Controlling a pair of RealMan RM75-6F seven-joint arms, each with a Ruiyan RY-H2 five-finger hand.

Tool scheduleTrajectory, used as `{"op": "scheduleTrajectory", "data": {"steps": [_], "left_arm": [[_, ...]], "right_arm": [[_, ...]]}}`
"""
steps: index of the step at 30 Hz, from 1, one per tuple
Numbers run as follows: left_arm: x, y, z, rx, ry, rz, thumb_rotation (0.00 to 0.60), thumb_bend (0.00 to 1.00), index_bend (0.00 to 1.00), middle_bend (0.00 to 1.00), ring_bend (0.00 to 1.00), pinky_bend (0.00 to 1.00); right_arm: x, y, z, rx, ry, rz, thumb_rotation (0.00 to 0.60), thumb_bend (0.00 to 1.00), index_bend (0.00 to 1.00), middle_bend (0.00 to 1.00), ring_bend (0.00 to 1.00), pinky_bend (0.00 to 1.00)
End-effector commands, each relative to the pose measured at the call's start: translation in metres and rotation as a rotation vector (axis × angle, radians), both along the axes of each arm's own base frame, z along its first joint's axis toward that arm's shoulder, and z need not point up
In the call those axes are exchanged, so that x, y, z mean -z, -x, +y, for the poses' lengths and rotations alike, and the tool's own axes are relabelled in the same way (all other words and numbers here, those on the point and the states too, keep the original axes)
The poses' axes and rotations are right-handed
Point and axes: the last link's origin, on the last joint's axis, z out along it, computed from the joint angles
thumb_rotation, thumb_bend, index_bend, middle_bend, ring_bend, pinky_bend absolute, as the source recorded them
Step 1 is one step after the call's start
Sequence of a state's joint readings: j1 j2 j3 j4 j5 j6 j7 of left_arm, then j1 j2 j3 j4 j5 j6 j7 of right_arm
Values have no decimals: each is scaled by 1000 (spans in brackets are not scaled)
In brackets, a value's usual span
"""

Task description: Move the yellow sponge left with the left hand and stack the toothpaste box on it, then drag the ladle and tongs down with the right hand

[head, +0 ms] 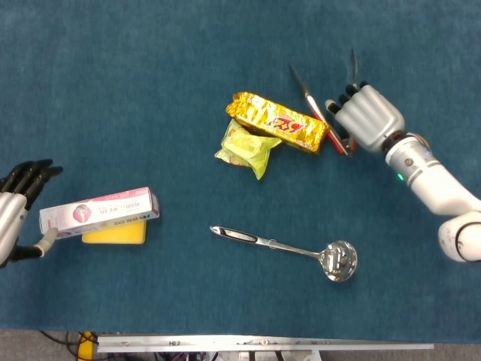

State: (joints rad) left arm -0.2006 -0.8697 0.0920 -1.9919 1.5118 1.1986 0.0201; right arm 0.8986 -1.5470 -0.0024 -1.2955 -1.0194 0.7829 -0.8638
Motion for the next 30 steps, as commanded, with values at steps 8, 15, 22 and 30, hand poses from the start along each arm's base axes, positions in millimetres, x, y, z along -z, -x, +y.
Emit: {"op": "scheduleTrajectory", "data": {"steps": [8,15,22,30], "left_arm": [[2,1,1,0,10,-4,600,342,106,76,53,189],[4,1,4,8,14,-8,600,342,106,76,53,188],[3,-1,2,12,12,-8,600,342,106,76,53,188],[-1,2,-3,0,-2,-5,600,342,106,75,53,188]], "right_arm": [[-22,16,22,17,-23,20,600,161,200,390,242,395],[-45,22,38,24,-28,13,600,162,200,390,242,395],[-45,6,34,-36,-17,-73,600,90,184,370,230,392],[-26,-5,14,-59,28,-33,600,0,118,281,160,338]]}}
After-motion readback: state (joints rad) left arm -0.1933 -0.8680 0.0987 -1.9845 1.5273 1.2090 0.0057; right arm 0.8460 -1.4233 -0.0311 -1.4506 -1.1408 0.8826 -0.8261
